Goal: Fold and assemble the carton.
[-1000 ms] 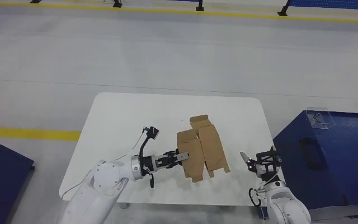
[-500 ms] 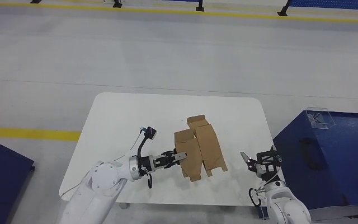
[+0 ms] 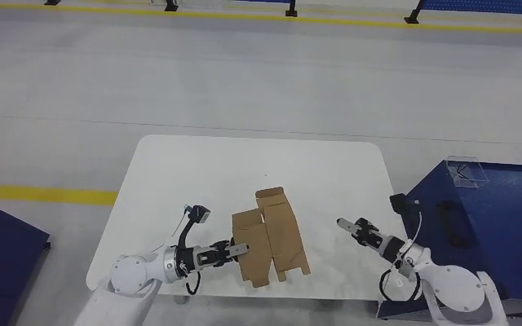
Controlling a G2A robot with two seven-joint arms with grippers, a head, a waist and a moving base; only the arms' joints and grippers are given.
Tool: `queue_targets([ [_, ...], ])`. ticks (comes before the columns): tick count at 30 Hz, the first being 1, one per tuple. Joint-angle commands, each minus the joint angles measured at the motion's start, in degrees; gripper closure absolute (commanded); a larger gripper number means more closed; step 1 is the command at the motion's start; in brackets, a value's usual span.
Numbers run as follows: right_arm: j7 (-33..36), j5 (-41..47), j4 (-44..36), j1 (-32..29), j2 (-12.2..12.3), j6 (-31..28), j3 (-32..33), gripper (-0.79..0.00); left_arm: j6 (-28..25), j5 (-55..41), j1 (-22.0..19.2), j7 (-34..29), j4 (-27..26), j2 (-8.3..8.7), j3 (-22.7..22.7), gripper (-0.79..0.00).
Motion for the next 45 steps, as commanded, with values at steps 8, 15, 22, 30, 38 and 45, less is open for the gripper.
queue_targets([
  [8, 28.81, 23.64, 18.45, 18.71, 1.39, -0.32, -14.77, -0.785, -1.08, -2.82, -0.77, -1.87, 1.86, -0.14, 3.13, 0.000],
  [15, 26.05, 20.75, 18.77, 20.72, 1.74, -4.08, -19.93, 0.000, 1.60, -7.32, -2.44, -3.45, 3.22, -0.45, 5.68, 0.000],
  [22, 23.94, 20.19, 16.62, 19.77, 2.24, -3.53, -20.19, 0.000, 0.90, -10.75, -3.45, -6.19, 5.14, -0.30, 5.59, -0.120],
  [30, 25.31, 25.06, 16.06, 18.32, 3.30, -1.48, -16.11, 0.000, 1.66, -18.06, -4.29, -9.32, 8.82, 0.21, 2.90, -0.785],
  [38, 23.89, 24.03, 16.08, 16.90, 4.00, -2.32, -12.49, 0.000, 2.99, -18.26, -4.75, -10.65, 12.75, 1.43, -1.29, -0.785],
  [45, 23.08, 24.19, 15.29, 16.87, 3.96, -3.40, -12.53, 0.000, 3.12, -16.04, -4.55, -10.79, 10.93, 1.70, -0.98, -0.785],
])
